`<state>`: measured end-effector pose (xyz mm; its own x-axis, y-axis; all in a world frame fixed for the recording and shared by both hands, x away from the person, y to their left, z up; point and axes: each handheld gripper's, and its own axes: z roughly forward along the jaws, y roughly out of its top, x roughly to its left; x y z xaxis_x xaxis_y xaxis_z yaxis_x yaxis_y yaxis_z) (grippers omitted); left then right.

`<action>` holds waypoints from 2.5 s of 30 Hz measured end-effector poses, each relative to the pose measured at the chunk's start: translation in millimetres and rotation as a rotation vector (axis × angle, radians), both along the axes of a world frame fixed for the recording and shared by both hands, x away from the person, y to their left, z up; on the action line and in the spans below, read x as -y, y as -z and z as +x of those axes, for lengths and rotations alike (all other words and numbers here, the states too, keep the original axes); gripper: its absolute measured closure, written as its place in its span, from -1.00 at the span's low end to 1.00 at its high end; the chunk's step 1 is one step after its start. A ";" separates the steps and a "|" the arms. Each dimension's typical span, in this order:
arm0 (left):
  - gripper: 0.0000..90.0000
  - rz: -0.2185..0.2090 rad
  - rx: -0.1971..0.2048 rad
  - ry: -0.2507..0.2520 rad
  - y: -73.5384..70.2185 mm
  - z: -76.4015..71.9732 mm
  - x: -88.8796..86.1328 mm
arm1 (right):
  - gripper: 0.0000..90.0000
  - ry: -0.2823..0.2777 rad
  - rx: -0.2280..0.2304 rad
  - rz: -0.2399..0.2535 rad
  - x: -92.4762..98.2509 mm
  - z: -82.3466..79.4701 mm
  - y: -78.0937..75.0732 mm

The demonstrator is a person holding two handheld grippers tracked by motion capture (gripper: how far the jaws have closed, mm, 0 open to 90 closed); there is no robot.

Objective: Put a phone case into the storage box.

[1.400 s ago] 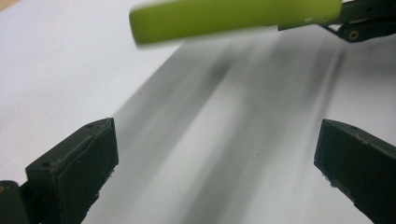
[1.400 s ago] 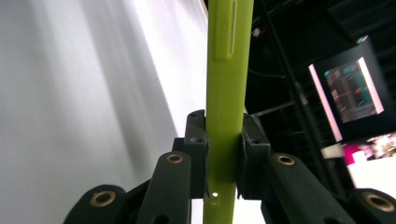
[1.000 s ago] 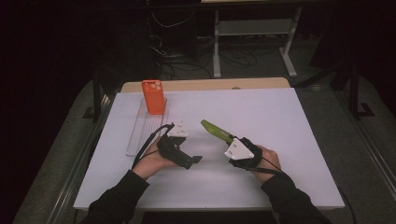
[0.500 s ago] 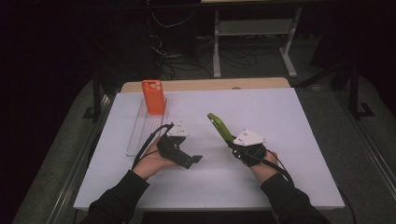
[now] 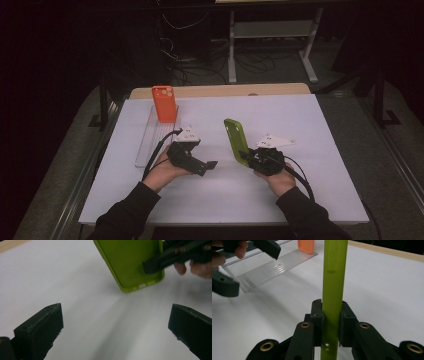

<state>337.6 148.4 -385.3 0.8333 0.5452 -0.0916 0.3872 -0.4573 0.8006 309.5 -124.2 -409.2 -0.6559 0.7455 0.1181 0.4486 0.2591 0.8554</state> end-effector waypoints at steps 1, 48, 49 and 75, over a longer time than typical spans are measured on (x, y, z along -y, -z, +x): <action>-1.00 -0.011 0.001 -0.011 -0.9 0.4 -0.5 | 0.68 -0.005 0.004 -0.002 -0.5 -0.1 -0.1; -1.00 -0.188 -0.031 -0.062 -4.5 8.7 10.8 | 0.68 -0.146 0.000 0.022 -60.0 -22.6 6.0; -1.00 -0.196 -0.031 -0.070 -4.9 8.5 10.5 | 0.68 -0.149 -0.004 0.021 -60.7 -23.2 6.2; -0.70 -0.190 -0.003 -0.065 -13.1 10.0 7.8 | -0.11 -0.182 -0.040 0.010 -52.3 -23.2 6.8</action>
<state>347.6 140.6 -372.2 0.7965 0.5705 -0.2004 0.4137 -0.2724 0.8687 286.3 -71.9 -415.9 -0.7746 0.6134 0.1537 0.4286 0.3305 0.8409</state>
